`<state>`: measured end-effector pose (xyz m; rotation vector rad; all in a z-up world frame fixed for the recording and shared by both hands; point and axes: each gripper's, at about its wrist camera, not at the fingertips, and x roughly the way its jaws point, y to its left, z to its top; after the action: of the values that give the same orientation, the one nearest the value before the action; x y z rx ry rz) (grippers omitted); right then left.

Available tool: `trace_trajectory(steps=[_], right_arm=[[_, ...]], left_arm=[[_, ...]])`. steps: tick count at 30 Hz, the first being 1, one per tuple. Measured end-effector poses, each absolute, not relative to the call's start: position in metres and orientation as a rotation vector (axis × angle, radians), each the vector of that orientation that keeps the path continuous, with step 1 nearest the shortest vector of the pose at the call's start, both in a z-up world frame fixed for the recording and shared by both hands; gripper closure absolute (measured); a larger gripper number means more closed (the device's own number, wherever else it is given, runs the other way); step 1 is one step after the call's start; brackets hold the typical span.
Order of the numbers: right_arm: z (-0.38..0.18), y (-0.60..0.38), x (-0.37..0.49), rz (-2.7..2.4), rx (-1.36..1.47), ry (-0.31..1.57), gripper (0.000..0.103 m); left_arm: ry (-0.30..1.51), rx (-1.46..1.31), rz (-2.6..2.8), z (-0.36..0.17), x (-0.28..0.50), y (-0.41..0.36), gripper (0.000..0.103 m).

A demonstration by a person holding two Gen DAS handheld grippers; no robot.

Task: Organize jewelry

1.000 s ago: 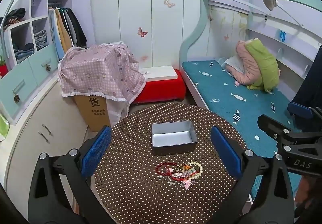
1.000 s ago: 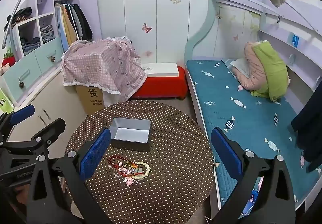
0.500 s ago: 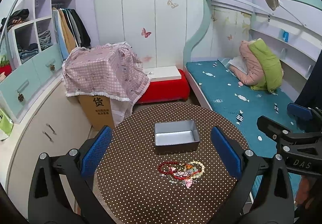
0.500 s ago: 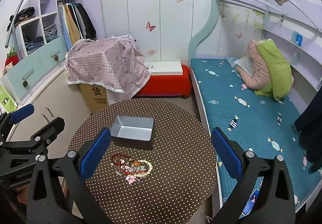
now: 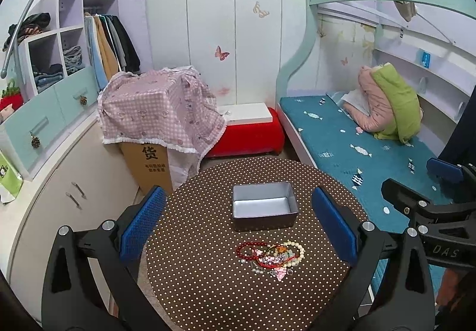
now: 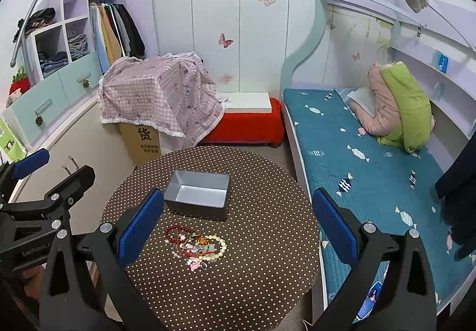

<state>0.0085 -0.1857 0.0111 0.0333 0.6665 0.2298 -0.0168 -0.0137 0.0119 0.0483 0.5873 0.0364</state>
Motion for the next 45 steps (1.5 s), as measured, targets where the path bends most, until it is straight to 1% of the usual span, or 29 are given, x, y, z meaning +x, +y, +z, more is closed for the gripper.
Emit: trace_trajectory(steps=[23, 45], right_arm=[[0.0128, -0.1874, 0.0077, 0.230, 0.020, 0.659, 0.007], [0.0065, -0.1820, 0.0134, 0.236, 0.021, 0.692, 0.007]], left_arm=[[0.568, 0.044, 0.033, 0.0184, -0.0194, -0.0149, 0.005], [0.580, 0.046, 0.036, 0.0126, -0.0163, -0.0142, 0.005]])
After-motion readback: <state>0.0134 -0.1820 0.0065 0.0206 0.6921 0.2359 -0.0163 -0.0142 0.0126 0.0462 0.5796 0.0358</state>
